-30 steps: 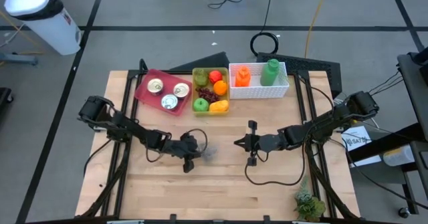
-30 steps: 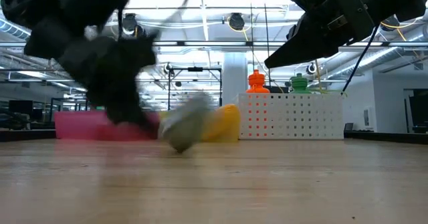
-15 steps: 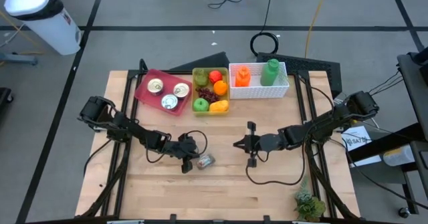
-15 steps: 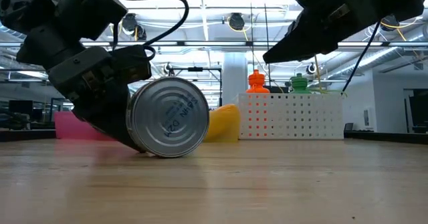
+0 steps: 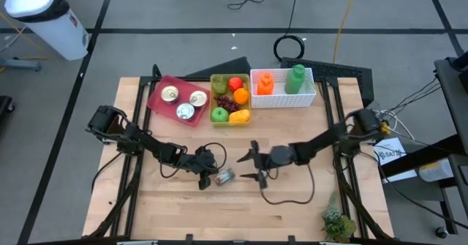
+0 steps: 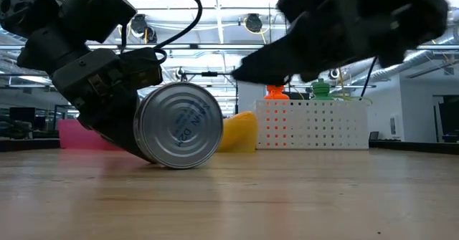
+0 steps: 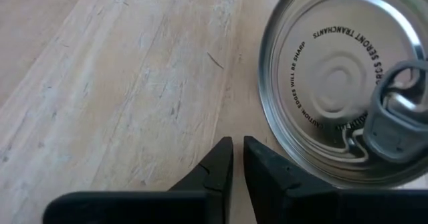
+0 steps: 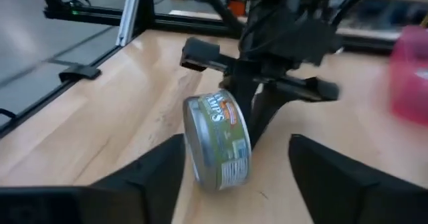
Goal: Pick & Place Food Item
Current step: Put the green tuna can into the red bin
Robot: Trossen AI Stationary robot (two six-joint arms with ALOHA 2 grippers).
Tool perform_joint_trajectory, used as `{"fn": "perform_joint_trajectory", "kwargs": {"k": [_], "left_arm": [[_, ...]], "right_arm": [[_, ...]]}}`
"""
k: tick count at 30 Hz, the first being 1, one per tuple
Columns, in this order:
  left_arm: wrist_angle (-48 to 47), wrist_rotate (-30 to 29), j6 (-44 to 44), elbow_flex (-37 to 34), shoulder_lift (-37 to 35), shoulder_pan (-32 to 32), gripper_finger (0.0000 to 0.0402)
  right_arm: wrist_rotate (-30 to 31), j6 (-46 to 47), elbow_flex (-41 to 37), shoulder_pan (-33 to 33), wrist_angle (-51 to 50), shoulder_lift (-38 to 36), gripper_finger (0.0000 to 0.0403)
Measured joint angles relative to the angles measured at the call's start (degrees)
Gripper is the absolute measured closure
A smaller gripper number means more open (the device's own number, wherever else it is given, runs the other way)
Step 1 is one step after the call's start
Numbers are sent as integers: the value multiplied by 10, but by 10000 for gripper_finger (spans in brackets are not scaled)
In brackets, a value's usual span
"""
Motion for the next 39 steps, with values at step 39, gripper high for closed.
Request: {"fn": "perform_joint_trajectory", "kwargs": {"k": [39], "left_arm": [[4,-126,-60,1,-1,34,273]], "right_arm": [[-34,35,69,-52,-327,-31,254]]}}
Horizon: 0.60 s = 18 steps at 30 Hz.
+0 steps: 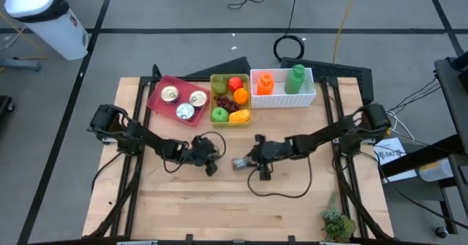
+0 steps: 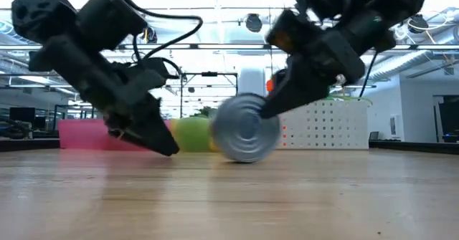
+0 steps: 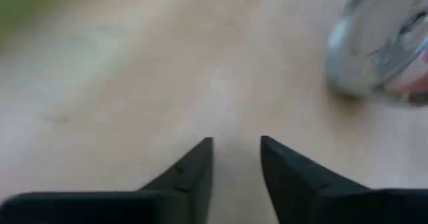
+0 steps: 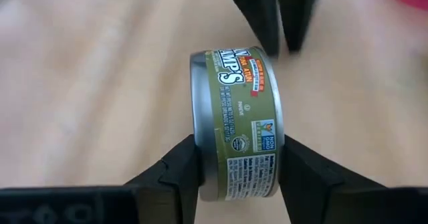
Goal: Pick & Place Food Item
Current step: Put the green tuna can into the red bin
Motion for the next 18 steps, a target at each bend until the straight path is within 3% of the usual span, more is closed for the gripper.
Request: {"fn": "perform_joint_trajectory", "kwargs": {"k": [3,7,13,18], "left_arm": [[15,-56,-1,-1,0,17,221],[116,-42,20,-1,0,34,160],[261,24,135,0,0,21,114],[266,19,173,10,0,4,106]], "right_arm": [[80,13,-33,0,-33,-46,254],[128,32,-79,-4,-21,-88,254],[125,41,-119,-6,107,-105,254],[107,41,-121,4,199,-105,254]]}}
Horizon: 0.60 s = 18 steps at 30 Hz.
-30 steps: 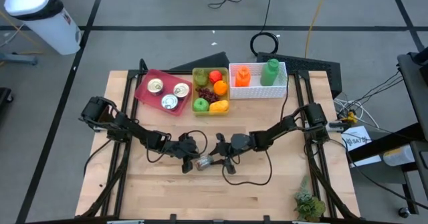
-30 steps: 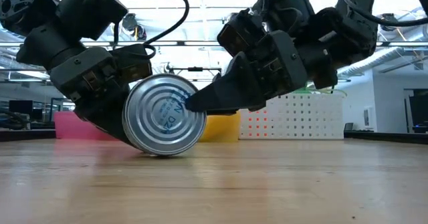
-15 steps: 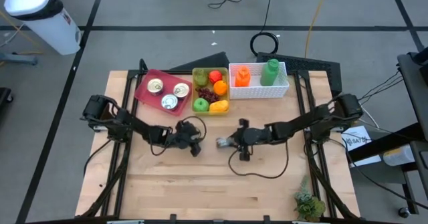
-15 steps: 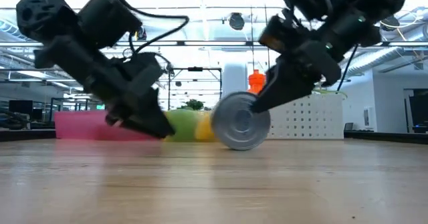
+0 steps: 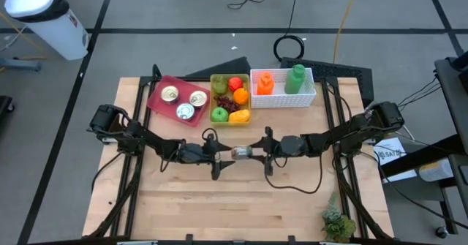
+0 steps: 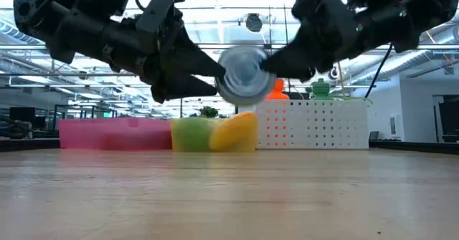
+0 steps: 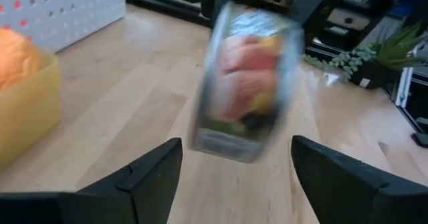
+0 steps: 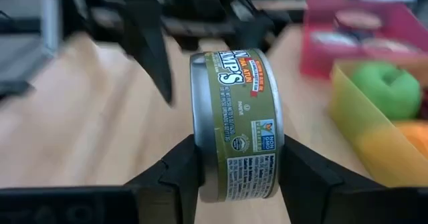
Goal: Pick & Place Food Item
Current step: Put the green tuna can into the red bin
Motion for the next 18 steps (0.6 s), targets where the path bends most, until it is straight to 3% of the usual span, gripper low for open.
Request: {"fn": "perform_joint_trajectory", "kwargs": {"k": [11,14,18], "left_arm": [[-2,3,85,33,0,-9,144],[0,2,104,47,0,-11,174],[-4,14,123,57,0,-14,247]], "right_arm": [[-26,0,0,23,69,0,254],[-26,0,0,23,60,0,254],[-28,4,0,23,55,0,254]]}}
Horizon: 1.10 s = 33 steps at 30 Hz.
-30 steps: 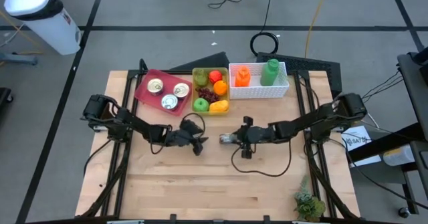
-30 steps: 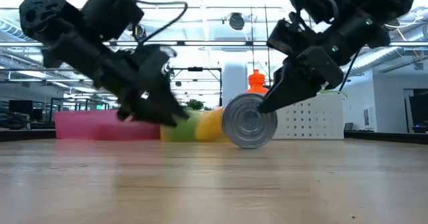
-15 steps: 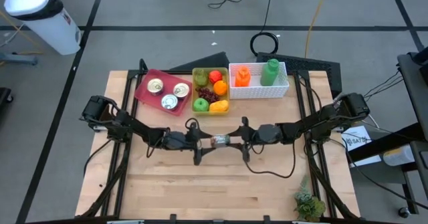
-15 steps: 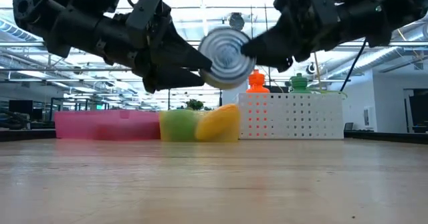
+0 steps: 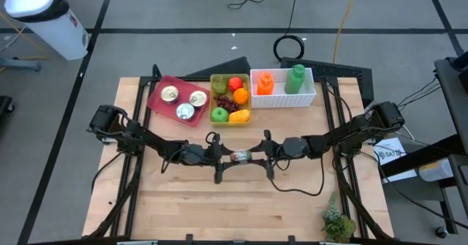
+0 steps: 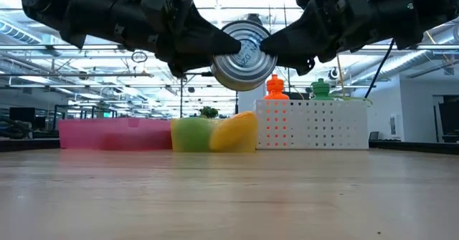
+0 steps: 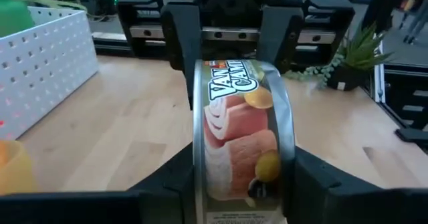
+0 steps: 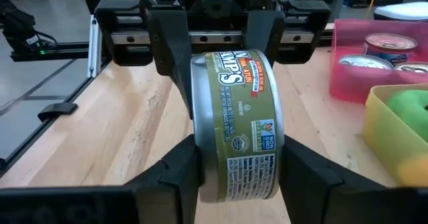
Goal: Pick & Place Food Item
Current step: Put the green tuna can into the red bin
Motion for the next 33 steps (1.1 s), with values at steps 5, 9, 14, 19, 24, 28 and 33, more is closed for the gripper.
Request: {"fn": "perform_joint_trajectory", "kwargs": {"k": [5,9,14,19,24,28,33], "left_arm": [[-73,-17,0,0,-36,0,248],[-284,-147,-27,0,-142,-7,248],[-535,-353,-95,0,-277,-24,248],[-738,-427,-198,0,-348,18,248],[-851,-366,-234,-6,-336,110,248],[-848,-320,-196,-8,-298,181,248],[-832,-271,-154,-8,-242,248,248]], "right_arm": [[1,3,0,0,-18,-5,187],[-1,20,1,0,-77,-38,86],[1,46,2,0,-116,-69,22],[2,45,1,0,-126,-72,10],[21,45,1,-1,-129,-72,10],[33,45,1,-1,-128,-72,10],[33,45,1,-2,-129,-72,10]]}}
